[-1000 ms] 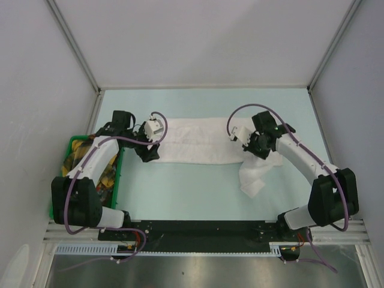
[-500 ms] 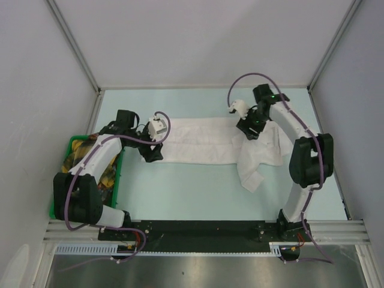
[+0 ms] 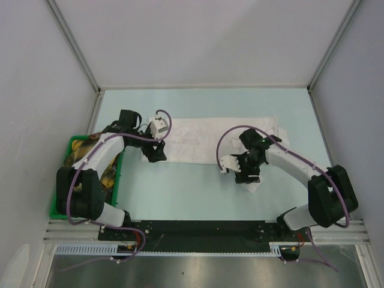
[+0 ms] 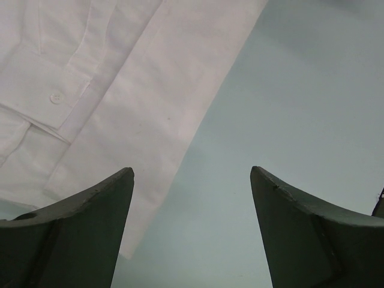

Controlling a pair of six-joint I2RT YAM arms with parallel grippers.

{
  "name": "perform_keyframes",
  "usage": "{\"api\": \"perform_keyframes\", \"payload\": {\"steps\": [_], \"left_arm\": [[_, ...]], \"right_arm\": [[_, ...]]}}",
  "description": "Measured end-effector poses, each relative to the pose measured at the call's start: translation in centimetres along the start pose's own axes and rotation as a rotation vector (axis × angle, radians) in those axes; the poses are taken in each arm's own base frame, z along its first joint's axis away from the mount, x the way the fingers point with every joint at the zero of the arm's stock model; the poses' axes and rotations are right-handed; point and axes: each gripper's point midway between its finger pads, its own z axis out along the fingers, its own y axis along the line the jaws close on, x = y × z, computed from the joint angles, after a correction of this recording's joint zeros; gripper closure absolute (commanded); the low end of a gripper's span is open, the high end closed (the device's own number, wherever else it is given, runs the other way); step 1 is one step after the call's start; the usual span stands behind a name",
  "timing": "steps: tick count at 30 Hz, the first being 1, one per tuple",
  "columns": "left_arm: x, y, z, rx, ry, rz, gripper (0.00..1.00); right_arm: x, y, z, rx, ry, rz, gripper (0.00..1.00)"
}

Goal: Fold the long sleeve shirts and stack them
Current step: Fold the shirt

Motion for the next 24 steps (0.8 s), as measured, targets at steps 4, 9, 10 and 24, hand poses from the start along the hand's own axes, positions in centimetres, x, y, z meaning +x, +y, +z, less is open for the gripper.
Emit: {"api": "perform_keyframes", "payload": {"steps": [4, 9, 10, 24], "left_arm": [[-0.4, 0.0, -0.5, -0.015, -0.009, 0.018, 0.16], [-1.5, -0.3, -1.6, -0.048, -0.038, 0.058, 0.17], [-1.7, -0.4, -1.8, -0.052, -0.042, 0.063, 0.17], [-9.0, -2.4, -3.2, -0.141, -0.242, 0.117, 0.01]], "right_arm": [[1.1, 0.5, 3.1, -0.072, 0.071, -0.079, 0.33], [1.0, -1.1, 4.7, -0.048, 0.096, -0.180, 0.90], [1.0, -1.3, 4.9, -0.046, 0.104, -0.196, 1.00], [-7.4, -14.8, -9.6, 0.282, -0.369, 0.262, 1.00]]}}
